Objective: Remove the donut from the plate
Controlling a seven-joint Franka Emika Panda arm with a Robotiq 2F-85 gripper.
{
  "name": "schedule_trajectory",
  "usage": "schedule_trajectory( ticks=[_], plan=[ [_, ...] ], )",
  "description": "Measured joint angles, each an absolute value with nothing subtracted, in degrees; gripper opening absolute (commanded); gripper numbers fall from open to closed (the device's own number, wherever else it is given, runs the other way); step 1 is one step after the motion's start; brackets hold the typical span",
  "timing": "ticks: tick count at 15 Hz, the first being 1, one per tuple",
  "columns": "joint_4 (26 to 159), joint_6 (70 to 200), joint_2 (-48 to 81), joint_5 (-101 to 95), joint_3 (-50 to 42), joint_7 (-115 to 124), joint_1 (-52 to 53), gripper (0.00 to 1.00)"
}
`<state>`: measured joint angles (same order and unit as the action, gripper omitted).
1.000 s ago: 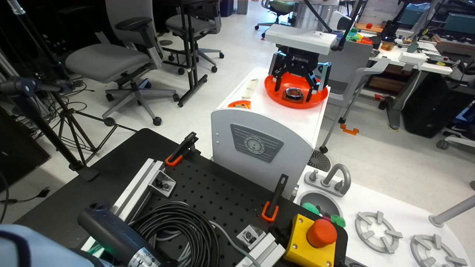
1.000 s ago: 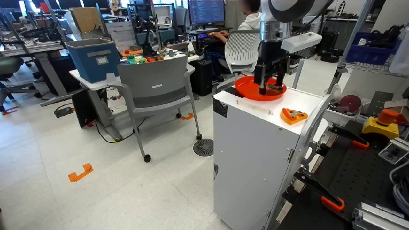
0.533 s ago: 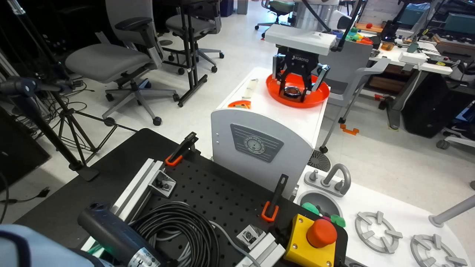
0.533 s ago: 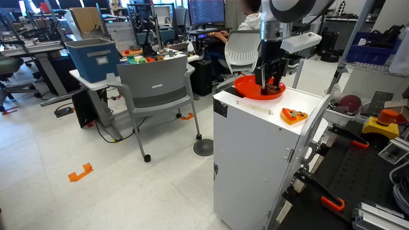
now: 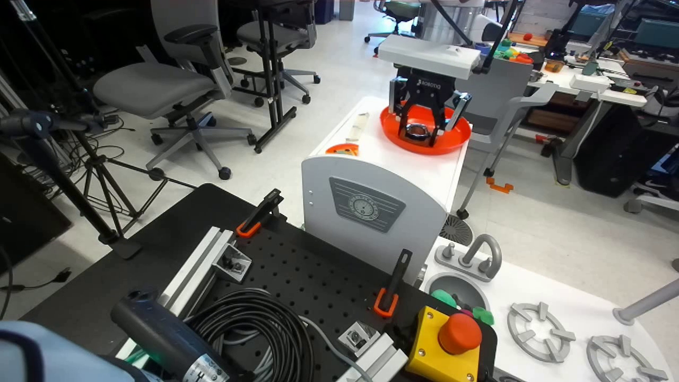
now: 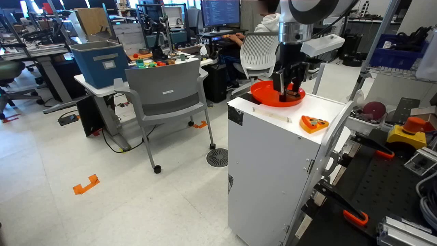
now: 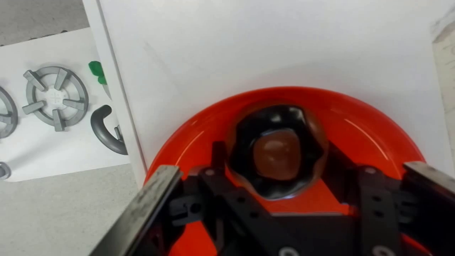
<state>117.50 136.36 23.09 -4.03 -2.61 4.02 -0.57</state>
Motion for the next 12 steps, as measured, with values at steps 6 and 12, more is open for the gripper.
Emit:
schedule_trajectory(
  ticks=[6, 12],
  plan=[
    [119.3, 137.4, 21.0, -4.1, -2.6, 5.1, -0.5, 0.4],
    [123.4, 137.5, 15.6, -5.5, -2.8, 10.4, 0.6, 0.4]
  ],
)
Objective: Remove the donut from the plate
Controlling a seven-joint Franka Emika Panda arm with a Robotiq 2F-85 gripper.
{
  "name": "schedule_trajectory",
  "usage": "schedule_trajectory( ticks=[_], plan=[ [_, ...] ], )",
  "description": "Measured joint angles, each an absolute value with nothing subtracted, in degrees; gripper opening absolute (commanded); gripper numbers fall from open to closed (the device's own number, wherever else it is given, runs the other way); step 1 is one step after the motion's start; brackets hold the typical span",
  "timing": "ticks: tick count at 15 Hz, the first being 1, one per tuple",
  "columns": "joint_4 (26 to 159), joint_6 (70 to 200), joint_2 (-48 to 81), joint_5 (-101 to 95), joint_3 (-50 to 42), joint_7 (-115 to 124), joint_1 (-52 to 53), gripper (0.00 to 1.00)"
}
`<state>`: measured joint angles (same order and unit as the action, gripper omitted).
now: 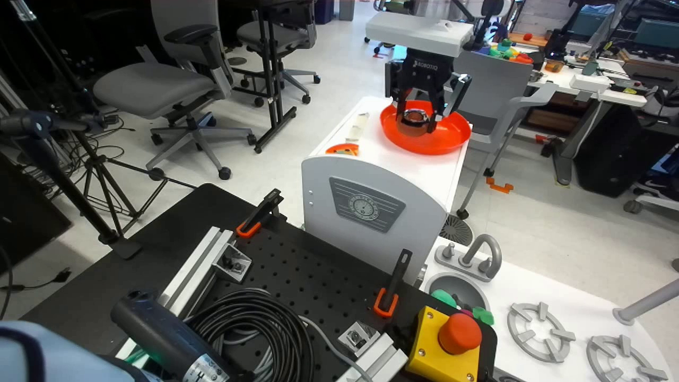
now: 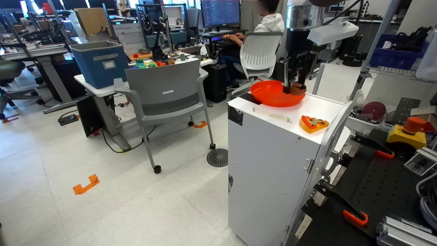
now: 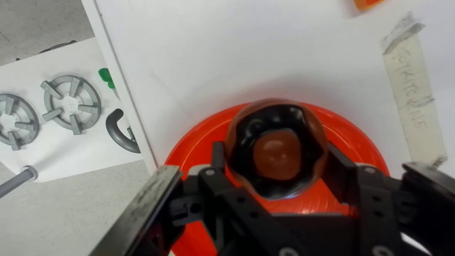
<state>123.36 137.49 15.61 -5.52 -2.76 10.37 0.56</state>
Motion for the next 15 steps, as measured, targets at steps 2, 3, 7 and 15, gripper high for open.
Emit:
schedule_trajectory(
  ticks=[2, 3, 7, 15],
  plan=[
    [124.4, 137.5, 14.0, -5.5, -2.8, 11.8, 0.7, 0.4],
    [124.8, 137.5, 13.4, -5.5, -2.8, 12.3, 0.8, 0.4],
    [126.0, 137.5, 11.9, -5.5, -2.8, 13.7, 0.7, 0.4],
    [126.7, 135.5, 11.7, -5.3, -2.8, 14.0, 0.7, 0.4]
  ],
)
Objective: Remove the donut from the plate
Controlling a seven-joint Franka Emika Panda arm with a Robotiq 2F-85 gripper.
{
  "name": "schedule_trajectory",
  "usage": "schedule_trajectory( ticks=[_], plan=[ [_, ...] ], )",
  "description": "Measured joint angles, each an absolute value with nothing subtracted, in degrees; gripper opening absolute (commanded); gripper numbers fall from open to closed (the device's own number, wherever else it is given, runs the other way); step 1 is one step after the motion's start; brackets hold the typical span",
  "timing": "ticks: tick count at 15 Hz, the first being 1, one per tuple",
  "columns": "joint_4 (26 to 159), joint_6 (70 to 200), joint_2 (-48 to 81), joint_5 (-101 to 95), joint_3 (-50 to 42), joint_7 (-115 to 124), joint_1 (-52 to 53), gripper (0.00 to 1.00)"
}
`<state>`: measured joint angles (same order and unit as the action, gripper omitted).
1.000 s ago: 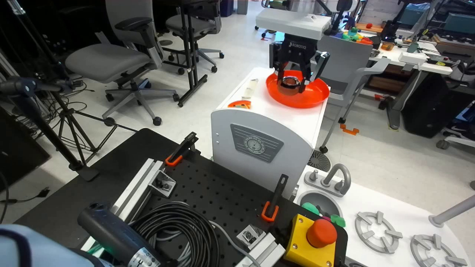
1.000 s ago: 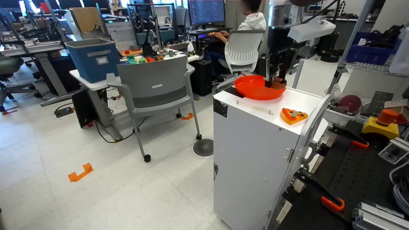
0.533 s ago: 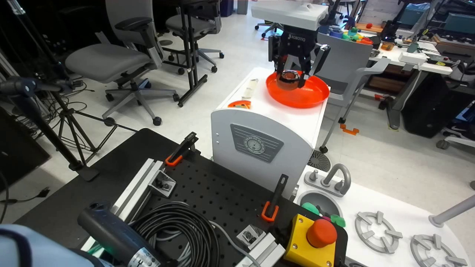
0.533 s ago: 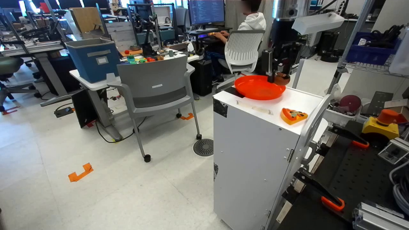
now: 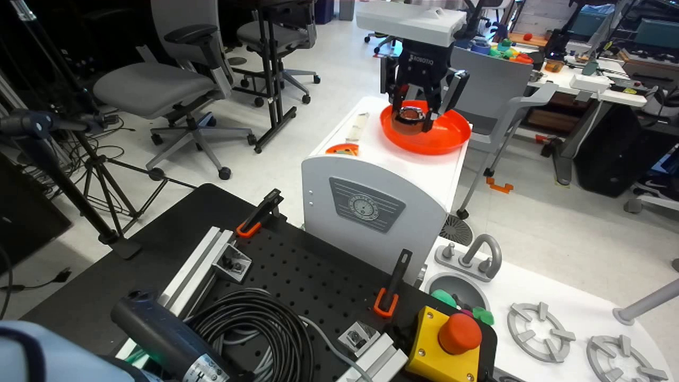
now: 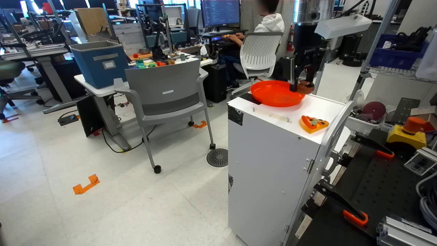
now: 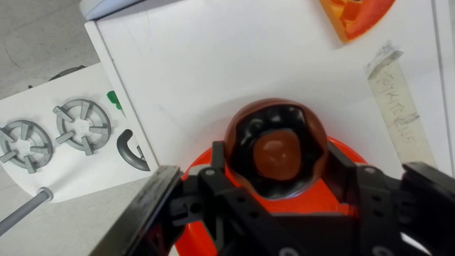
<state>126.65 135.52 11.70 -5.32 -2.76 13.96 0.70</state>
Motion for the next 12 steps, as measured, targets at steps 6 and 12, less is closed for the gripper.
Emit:
schedule_trajectory(
  ticks=[6, 12],
  plan=[
    [126.7, 131.5, 11.7, -5.3, -2.8, 13.8, 0.6, 0.4],
    [126.6, 130.2, 12.0, -5.6, -3.0, 13.9, 0.4, 0.4]
  ],
)
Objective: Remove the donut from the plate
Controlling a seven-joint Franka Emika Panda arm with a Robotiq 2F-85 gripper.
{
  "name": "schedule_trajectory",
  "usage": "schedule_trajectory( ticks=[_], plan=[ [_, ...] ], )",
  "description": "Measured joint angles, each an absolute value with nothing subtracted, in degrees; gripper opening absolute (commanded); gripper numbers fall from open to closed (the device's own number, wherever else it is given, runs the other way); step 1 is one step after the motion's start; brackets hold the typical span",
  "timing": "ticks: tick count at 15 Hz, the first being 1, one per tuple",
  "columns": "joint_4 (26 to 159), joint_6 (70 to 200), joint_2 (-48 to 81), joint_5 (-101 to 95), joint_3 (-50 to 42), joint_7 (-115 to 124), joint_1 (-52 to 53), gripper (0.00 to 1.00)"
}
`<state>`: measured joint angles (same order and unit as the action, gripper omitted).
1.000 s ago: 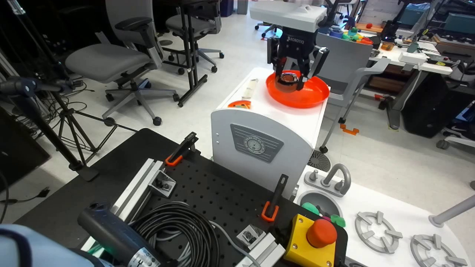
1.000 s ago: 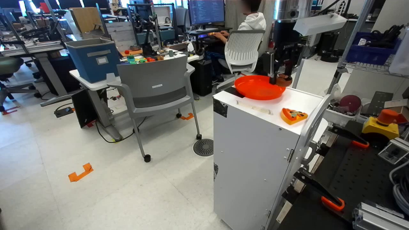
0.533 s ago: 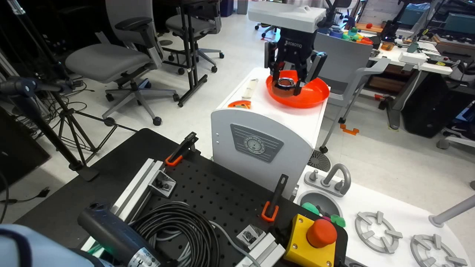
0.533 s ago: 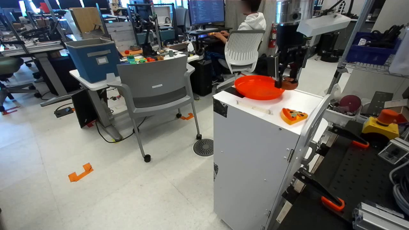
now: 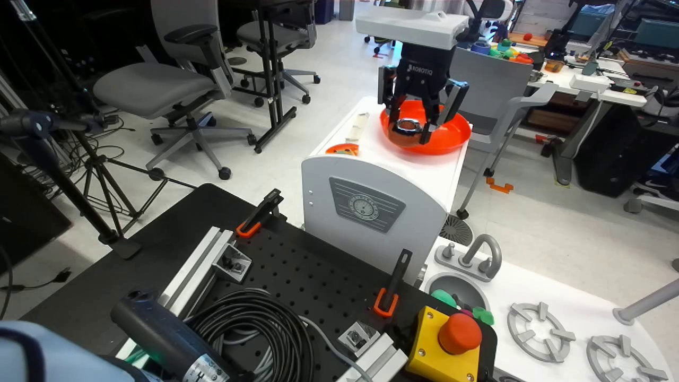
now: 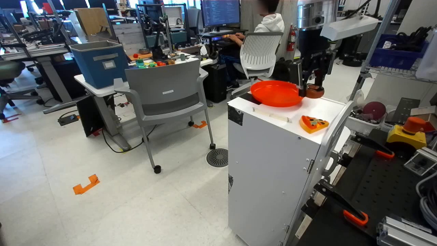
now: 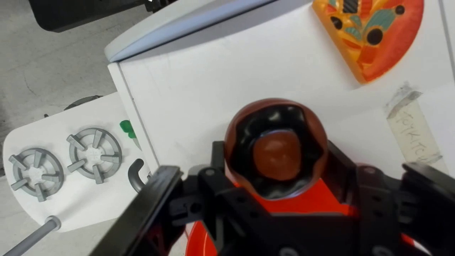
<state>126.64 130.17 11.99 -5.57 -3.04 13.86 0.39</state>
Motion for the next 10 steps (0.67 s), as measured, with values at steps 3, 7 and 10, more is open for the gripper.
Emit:
schedule_trajectory(
  ticks=[3, 7, 10],
  plan=[
    [126.6, 129.9, 12.2, -6.4, -3.2, 13.9, 0.4, 0.4],
    [126.5, 129.2, 12.9, -8.0, -3.2, 14.0, 0.4, 0.4],
    [126.2, 129.2, 13.9, -9.3, -3.4, 14.4, 0.4, 0.4]
  ],
)
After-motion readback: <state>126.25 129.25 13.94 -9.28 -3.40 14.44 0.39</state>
